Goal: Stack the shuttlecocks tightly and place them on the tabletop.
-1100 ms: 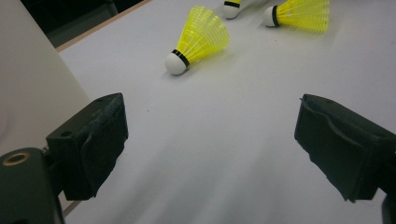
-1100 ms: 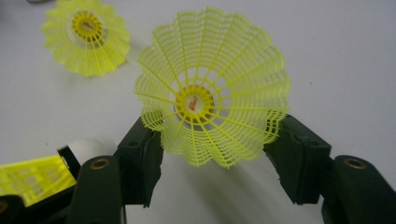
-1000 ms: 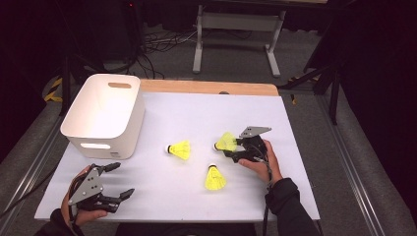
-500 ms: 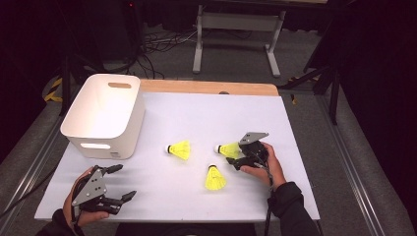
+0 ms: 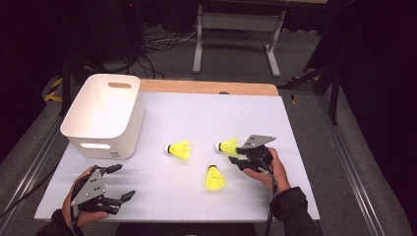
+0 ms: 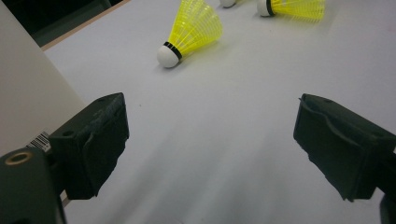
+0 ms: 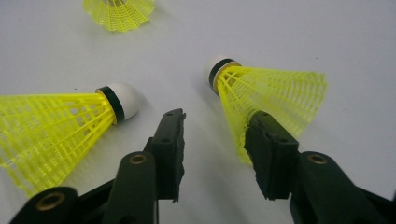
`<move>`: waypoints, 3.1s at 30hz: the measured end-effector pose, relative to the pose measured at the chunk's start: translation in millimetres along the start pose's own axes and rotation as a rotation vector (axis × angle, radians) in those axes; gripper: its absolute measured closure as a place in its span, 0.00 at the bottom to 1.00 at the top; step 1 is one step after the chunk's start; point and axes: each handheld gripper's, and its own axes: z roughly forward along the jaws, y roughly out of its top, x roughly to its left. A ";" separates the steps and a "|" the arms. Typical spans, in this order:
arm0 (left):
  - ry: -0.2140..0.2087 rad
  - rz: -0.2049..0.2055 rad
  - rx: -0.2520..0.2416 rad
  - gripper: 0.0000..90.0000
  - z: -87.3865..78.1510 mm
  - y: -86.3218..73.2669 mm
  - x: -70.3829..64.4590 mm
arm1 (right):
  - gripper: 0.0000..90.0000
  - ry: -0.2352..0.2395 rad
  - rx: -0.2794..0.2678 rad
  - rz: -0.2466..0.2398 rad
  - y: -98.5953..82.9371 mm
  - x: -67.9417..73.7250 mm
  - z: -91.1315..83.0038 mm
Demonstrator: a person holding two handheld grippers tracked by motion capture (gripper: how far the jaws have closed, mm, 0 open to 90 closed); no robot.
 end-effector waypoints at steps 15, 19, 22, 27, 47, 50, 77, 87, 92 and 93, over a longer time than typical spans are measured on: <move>-0.001 0.006 0.003 0.13 1.4 0.6 0.6 | 1.00 0.011 -0.054 -0.012 6.6 3.3 4.5; -0.002 0.009 0.003 0.13 1.0 0.5 0.7 | 1.00 0.012 -0.084 -0.014 10.6 5.3 0.8; -0.002 0.005 -0.002 0.13 0.5 0.4 0.2 | 1.00 0.028 -0.128 -0.014 15.6 7.8 -3.8; 0.001 -0.003 -0.009 0.13 -0.7 -0.1 1.8 | 1.00 0.050 -0.157 -0.033 23.5 13.3 -5.2; 0.001 0.007 0.006 0.13 1.6 -0.2 0.2 | 1.00 0.154 -0.104 -0.147 53.1 43.9 27.8; -0.007 0.001 0.003 0.13 1.6 -0.6 0.5 | 1.00 0.171 -0.093 -0.151 58.9 44.3 36.5; -0.028 0.004 -0.005 0.13 0.5 -1.3 0.4 | 0.92 0.222 0.053 -0.173 82.7 51.0 92.9; -0.029 0.001 -0.005 0.13 0.7 -1.3 0.3 | 0.69 0.205 0.050 -0.170 81.8 50.5 84.0; -0.030 0.002 -0.002 0.13 1.0 -1.1 0.1 | 0.65 0.184 -0.009 -0.161 81.9 49.4 68.7; -0.028 0.002 -0.001 0.13 1.2 -1.1 -0.2 | 0.65 0.180 -0.021 -0.162 81.8 49.3 65.7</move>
